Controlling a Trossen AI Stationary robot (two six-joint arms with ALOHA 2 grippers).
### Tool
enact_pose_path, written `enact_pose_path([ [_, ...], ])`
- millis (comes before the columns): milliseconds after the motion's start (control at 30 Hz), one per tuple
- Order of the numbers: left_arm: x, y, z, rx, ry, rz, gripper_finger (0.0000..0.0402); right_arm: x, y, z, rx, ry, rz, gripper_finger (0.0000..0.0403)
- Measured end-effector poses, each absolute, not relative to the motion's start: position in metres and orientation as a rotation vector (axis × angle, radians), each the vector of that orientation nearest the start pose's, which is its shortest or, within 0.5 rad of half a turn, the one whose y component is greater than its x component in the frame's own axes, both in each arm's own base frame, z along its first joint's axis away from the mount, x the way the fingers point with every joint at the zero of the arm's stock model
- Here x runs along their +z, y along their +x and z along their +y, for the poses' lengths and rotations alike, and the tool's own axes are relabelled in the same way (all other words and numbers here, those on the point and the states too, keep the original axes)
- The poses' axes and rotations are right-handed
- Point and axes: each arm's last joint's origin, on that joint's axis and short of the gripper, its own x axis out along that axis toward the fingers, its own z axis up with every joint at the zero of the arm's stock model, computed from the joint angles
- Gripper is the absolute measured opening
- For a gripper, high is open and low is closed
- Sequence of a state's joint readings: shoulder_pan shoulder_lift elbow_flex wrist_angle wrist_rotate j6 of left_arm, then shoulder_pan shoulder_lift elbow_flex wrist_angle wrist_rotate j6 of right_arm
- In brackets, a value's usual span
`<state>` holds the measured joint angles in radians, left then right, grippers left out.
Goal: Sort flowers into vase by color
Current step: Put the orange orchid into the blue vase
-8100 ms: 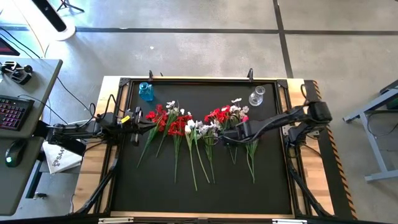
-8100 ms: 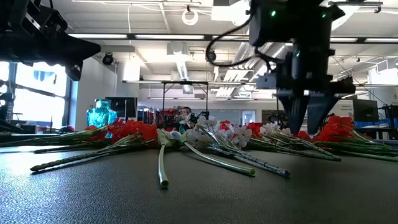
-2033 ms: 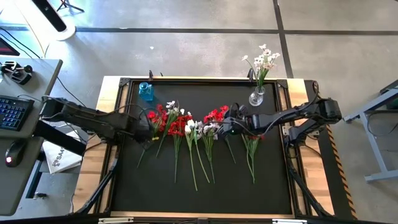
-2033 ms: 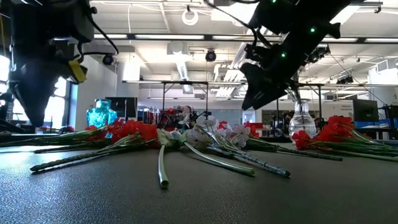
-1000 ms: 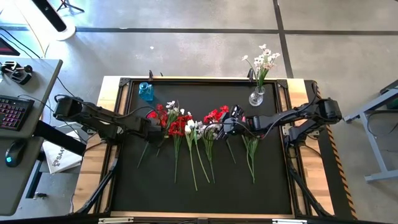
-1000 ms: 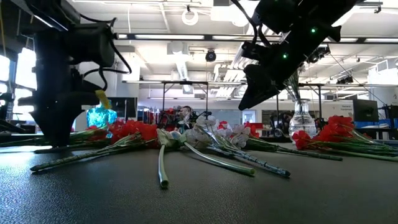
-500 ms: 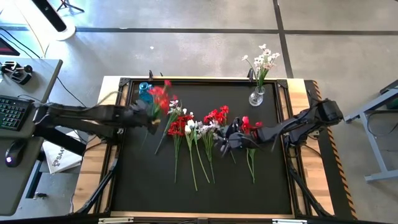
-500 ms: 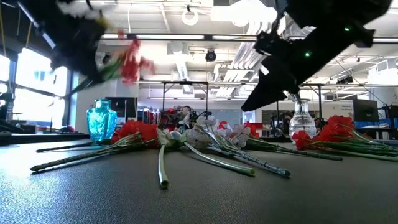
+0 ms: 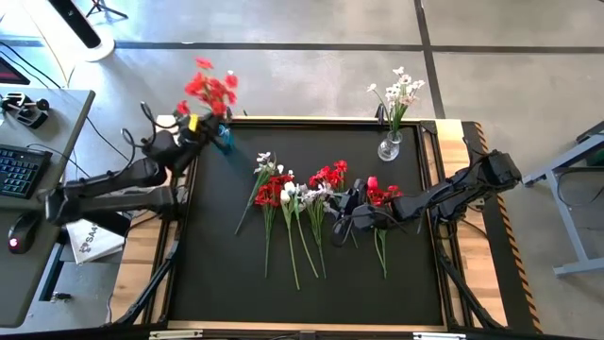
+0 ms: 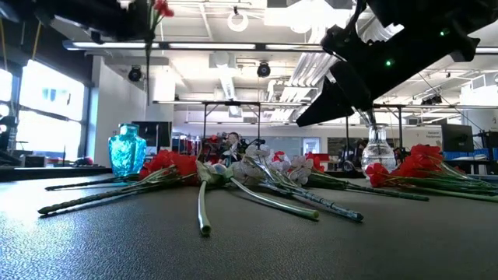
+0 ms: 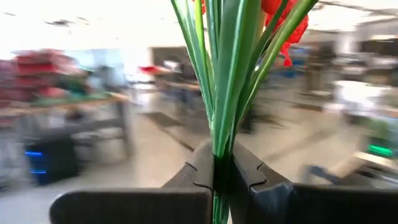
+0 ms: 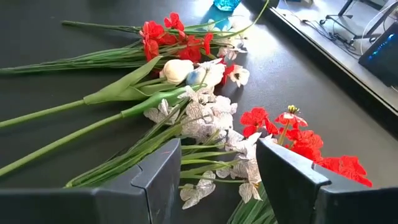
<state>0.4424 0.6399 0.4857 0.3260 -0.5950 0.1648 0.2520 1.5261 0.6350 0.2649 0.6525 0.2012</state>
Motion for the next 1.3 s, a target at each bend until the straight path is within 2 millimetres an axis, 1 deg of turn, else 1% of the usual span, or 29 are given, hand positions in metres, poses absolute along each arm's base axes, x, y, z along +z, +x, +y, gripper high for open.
enact_pose_path([
  [133, 0.286, 0.112, 0.101, 1.207, 0.154, -0.092, 0.0001, 0.161, 0.278, 0.054, -0.438, -0.078, 0.522, 0.0204],
  [333, 0.266, 0.097, 0.121, 1.229, 0.112, -0.09, 0.0001, 0.161, 0.277, 0.057, -0.428, -0.08, 0.52, 0.0204],
  [467, 0.251, 0.093, 0.126, 1.227, 0.095, -0.052, 0.0001, 0.162, 0.277, 0.057, -0.427, -0.082, 0.518, 0.0204],
  [567, 0.247, 0.093, 0.126, 1.214, 0.08, -0.053, 0.0001, 0.162, 0.278, 0.057, -0.427, -0.079, 0.512, 0.0204],
  [700, 0.246, 0.093, 0.126, 1.212, 0.063, -0.065, 0.0005, 0.163, 0.278, 0.057, -0.426, -0.078, 0.508, 0.0204],
  [833, 0.244, 0.093, 0.126, 1.212, 0.05, -0.038, 0.003, 0.163, 0.278, 0.057, -0.425, -0.076, 0.505, 0.0204],
  [1067, 0.234, 0.093, 0.126, 1.209, 0.021, 0.064, 0.0089, 0.163, 0.278, 0.057, -0.419, -0.073, 0.505, 0.0204],
  [1233, 0.234, 0.094, 0.125, 1.208, 0.03, 0.072, 0.012, 0.163, 0.278, 0.057, -0.418, -0.073, 0.505, 0.0204],
  [1300, 0.236, 0.094, 0.124, 1.207, 0.038, 0.111, 0.0133, 0.163, 0.278, 0.057, -0.418, -0.073, 0.505, 0.0204],
])
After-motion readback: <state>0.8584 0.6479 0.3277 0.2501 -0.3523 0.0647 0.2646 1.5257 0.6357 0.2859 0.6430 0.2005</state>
